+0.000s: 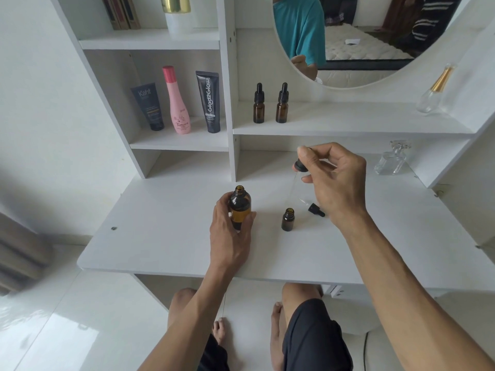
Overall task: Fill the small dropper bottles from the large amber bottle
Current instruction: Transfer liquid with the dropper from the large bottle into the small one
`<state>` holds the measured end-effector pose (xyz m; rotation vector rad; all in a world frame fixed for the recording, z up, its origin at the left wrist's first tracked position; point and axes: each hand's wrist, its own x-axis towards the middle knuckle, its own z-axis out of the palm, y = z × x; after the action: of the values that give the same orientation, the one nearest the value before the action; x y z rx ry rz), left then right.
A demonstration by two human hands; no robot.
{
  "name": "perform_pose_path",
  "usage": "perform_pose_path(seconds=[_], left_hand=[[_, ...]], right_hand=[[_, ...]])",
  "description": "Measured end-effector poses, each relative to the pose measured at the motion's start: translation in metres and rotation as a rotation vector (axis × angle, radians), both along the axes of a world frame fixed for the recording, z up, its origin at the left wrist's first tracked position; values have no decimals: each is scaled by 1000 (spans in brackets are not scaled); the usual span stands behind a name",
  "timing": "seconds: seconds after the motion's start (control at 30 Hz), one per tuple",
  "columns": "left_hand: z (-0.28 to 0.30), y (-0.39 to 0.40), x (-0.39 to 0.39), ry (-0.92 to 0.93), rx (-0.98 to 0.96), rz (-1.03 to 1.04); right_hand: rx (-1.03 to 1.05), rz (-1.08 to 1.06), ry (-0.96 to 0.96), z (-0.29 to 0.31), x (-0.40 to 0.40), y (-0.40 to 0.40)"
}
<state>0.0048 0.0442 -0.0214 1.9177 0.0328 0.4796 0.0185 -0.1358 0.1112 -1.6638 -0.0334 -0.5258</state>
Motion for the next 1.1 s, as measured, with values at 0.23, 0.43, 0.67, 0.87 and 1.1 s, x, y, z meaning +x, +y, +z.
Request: perform_pose_path(seconds=[0.23,0.43,0.67,0.87,1.1], left_hand=[[1,-1,0,2,-22,-11],[3,-1,-2,-11,-28,-16],[4,0,-3,-10,-23,-16],[6,-1,-3,-19,-16,-20],[5,-1,-3,-14,-8,-18]], right_hand=[[190,172,-111,24,9,42],[151,255,-121,24,17,63],[120,282,-111,20,22,68],[114,284,-104,19,22,68],[28,280,-55,7,23,70]])
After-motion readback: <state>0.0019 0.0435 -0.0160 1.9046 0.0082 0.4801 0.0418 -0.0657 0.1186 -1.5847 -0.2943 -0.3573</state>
